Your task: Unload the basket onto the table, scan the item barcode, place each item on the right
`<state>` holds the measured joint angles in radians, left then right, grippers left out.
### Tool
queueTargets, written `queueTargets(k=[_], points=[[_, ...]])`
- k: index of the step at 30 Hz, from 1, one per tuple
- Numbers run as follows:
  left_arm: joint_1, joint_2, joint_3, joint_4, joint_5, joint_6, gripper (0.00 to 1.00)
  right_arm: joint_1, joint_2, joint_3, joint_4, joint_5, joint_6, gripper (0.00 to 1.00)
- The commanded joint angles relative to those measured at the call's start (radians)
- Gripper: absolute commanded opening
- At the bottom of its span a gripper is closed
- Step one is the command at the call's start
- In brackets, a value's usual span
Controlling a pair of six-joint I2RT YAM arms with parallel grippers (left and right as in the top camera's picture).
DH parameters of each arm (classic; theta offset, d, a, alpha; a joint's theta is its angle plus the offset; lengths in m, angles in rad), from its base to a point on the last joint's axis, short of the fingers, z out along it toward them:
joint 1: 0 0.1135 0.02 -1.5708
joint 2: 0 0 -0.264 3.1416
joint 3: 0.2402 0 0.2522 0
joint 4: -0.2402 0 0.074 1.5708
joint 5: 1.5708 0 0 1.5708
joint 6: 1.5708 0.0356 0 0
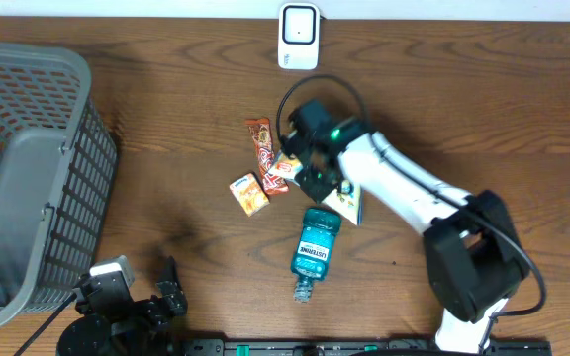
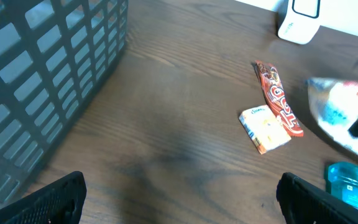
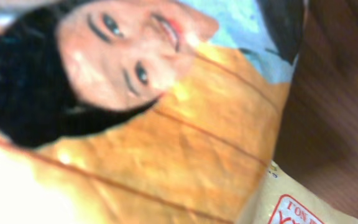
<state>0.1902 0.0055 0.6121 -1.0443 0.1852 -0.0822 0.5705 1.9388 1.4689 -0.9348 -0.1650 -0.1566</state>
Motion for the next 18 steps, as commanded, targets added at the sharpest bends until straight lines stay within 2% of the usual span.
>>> queueTargets(k=[1,2,7,14,18], points=[[0.005,-0.002,-0.002,0.001,0.010,-0.006,0.98,-0.115,-0.053,0.090,-0.066,-0.570,-0.106,0.01],[0.005,-0.002,-0.002,0.001,0.010,-0.006,0.98,-0.179,-0.047,0.077,-0.083,-0.731,-0.122,0.01],[0.005,-0.002,-0.002,0.001,0.010,-0.006,0.98,-0.298,-0.027,0.044,-0.134,-1.060,-0.175,0.01],[0.005,-0.002,-0.002,0.001,0.010,-0.006,0.98,-0.352,-0.023,0.026,-0.139,-1.379,-0.135,0.01],[0.005,-0.002,-0.002,0.001,0.010,-0.006,0.98,-0.350,-0.023,0.025,-0.135,-1.397,-0.102,0.01]])
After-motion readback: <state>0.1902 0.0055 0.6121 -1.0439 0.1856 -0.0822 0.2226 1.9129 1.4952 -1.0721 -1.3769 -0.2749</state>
